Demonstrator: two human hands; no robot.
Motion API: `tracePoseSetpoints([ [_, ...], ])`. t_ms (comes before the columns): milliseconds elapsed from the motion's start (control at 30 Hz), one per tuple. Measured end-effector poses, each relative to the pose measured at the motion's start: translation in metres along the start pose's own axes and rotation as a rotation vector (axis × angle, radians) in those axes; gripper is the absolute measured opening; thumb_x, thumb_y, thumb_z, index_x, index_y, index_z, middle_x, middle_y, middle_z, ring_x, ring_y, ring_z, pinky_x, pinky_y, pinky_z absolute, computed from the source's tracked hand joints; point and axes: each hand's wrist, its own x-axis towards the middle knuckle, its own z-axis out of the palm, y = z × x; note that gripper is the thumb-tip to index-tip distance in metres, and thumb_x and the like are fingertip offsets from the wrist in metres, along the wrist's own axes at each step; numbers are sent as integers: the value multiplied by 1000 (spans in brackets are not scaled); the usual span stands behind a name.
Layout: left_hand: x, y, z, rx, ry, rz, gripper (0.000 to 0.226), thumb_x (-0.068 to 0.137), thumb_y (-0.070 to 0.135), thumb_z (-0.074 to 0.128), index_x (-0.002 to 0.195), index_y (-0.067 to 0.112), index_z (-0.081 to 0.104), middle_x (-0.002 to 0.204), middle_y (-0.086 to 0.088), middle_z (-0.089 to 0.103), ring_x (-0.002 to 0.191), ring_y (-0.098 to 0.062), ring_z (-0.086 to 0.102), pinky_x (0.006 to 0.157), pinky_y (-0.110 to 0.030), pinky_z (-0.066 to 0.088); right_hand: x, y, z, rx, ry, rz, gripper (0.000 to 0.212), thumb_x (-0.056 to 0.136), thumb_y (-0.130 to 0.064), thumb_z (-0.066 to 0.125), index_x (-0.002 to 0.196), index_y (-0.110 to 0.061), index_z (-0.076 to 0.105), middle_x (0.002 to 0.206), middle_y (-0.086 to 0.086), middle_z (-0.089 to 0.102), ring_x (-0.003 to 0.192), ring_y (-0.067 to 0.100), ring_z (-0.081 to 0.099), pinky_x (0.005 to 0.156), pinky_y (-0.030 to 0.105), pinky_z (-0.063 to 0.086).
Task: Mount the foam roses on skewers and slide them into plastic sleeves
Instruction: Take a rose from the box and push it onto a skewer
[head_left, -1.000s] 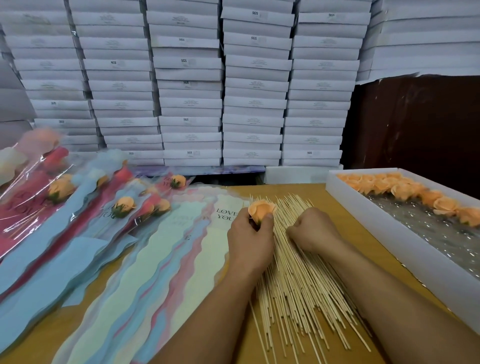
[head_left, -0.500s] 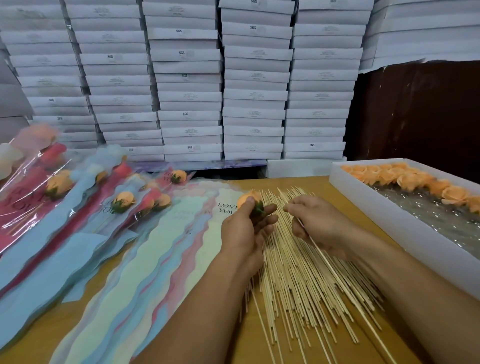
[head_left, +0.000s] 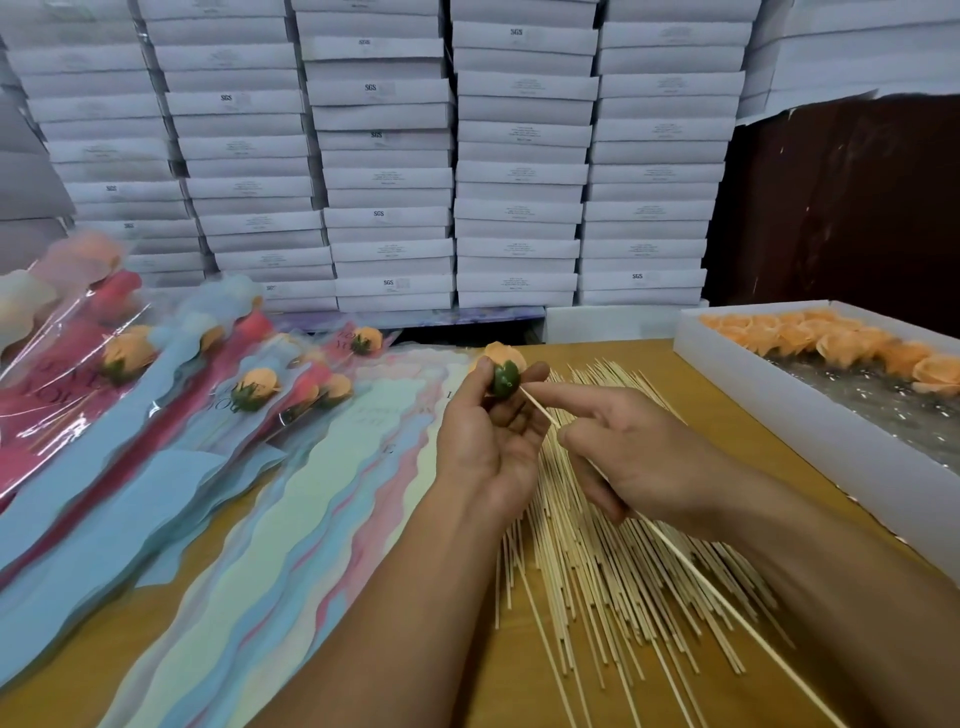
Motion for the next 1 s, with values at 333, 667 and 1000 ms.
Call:
tracePoseSetpoints([
  [333, -1, 2, 1, -75, -60, 27, 29, 98, 24, 58, 118, 4, 60, 88, -16, 72, 86, -21, 64, 112, -39, 39, -3, -4, 0, -2, -18, -33, 56, 101, -10, 38, 149, -38, 44, 45, 3, 51, 41, 9, 46, 55, 21, 47],
  [667, -1, 3, 1, -75, -65, 40, 29, 98, 25, 58, 118, 3, 57, 85, -14, 72, 80, -19, 62, 106, -36, 40, -4, -6, 0, 41, -21, -38, 57, 100, -8, 39, 150, -36, 44, 43, 5, 50, 40, 9, 45, 49, 15, 43],
  [1000, 1, 1, 0, -83, -71, 50, 28, 98, 23, 58, 116, 3, 59, 88, -16, 71, 86, -22, 62, 113, -40, 38, -4, -7, 0, 45, -26, -32, 56, 100, -8, 40, 145, -41, 46, 43, 3, 50, 39, 8, 45, 51, 17, 44],
])
